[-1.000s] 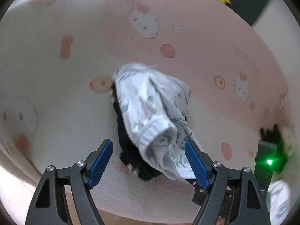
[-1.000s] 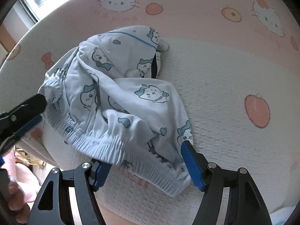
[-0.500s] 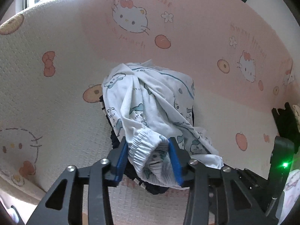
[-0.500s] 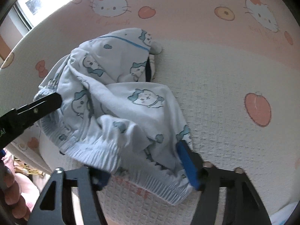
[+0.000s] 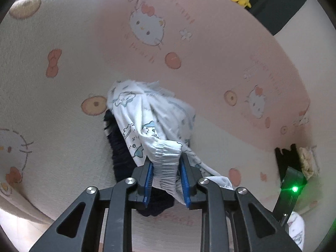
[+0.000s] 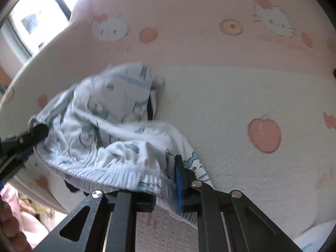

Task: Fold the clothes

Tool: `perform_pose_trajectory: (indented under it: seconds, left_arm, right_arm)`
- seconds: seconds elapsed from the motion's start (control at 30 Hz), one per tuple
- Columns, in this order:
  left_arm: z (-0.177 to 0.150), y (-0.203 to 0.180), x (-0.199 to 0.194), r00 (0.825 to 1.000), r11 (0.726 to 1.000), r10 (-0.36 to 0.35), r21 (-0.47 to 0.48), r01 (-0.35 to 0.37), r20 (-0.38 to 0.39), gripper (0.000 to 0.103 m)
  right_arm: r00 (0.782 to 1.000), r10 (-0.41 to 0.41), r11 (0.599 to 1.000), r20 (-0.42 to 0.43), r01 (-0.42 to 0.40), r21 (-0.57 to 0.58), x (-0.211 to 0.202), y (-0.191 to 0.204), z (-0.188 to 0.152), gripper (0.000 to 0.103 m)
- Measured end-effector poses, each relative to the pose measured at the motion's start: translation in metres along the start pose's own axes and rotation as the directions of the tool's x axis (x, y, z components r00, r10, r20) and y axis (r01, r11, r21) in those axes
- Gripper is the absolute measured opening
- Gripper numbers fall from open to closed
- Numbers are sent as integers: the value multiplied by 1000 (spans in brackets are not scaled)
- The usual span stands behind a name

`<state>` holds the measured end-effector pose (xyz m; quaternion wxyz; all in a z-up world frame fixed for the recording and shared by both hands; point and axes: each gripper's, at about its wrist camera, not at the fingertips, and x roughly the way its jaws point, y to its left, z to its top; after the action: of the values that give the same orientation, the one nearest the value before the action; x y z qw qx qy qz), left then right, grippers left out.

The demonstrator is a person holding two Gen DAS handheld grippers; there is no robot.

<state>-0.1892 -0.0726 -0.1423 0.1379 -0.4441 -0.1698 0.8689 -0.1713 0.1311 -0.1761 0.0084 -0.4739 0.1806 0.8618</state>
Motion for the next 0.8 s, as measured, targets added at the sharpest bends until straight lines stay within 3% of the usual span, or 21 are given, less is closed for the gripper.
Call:
perform_pose_trajectory:
  seconds: [0.17,0.4,0.6,0.67,0.8]
  left_arm:
    - [3,-13,-7,996,996,-86,-23,86,10,19]
    - [-8,-32,1,997,997,-80,13,80,-19,18]
    - [-22,-29,4,993,995,-99,-27,97,-67,18]
    - [-30,-31,7,989,993,-114,-34,111,-90,18]
    - [-43,-40,15,992,997,-71,23,73,-108,18]
  right_arm:
    - [997,-71,997,17,71,14,-20,-17,21,11]
    - [997,-74,990,10,72,121,-38,-24,27,11]
    - [999,6,974,51,-18,227,-40,-61,40,11]
    - [998,-6,971,62,-9,239,-44,-65,44,11]
    - [999,-36,968,14,31,248,-46,-69,44,11]
